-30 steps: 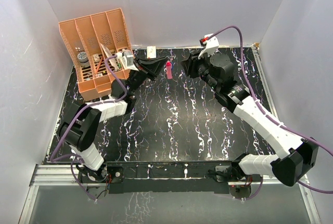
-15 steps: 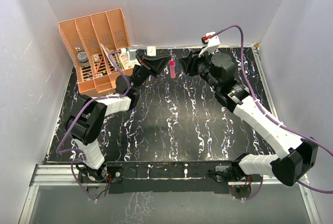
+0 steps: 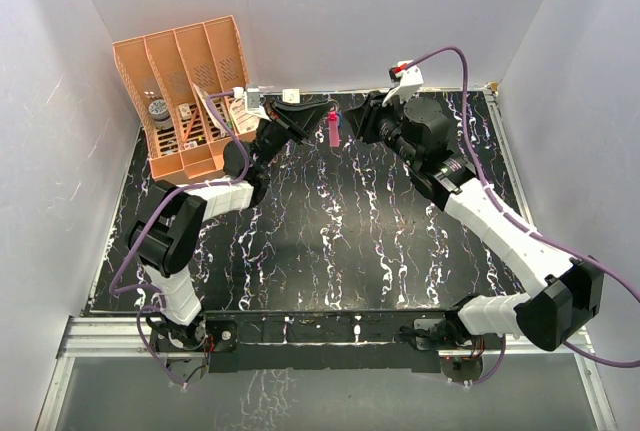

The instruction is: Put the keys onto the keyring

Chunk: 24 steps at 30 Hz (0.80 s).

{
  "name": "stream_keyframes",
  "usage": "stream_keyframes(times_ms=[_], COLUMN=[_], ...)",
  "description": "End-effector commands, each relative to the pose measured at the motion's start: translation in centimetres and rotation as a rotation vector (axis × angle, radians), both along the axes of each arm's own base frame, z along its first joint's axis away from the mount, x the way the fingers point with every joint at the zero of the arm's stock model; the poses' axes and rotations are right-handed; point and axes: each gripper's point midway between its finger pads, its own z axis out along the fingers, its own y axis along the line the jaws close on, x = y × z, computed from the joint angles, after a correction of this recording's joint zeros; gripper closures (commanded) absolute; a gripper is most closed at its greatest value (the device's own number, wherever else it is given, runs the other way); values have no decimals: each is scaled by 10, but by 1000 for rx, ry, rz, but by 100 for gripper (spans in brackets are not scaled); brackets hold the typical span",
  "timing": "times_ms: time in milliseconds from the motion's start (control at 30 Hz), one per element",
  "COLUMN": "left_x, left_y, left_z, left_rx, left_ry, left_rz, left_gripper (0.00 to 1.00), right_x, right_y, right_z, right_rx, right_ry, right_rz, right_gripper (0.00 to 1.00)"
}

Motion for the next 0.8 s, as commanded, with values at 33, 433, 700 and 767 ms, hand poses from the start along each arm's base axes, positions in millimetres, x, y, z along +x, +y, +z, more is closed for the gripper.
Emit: stream_keyframes(times_ms=[33,433,700,767], left_x=[-30,-27,-26,-26], left_y=[15,12,11,11], left_z=[54,49,45,45], left_rx=[-118,-112,-109,-109], left_ry=[-201,-190,-181,-179], left_rz=[-30,-37,-43,-44], left_gripper=[100,100,100,100], right_x=[6,16,17,18], right_y=[2,7,9,9], right_z=[43,39,45,45], right_rx=[81,85,98,99], right_ry=[-93,-86,-99,-100], right_rz=[6,12,22,20], right_gripper=[74,74,74,74])
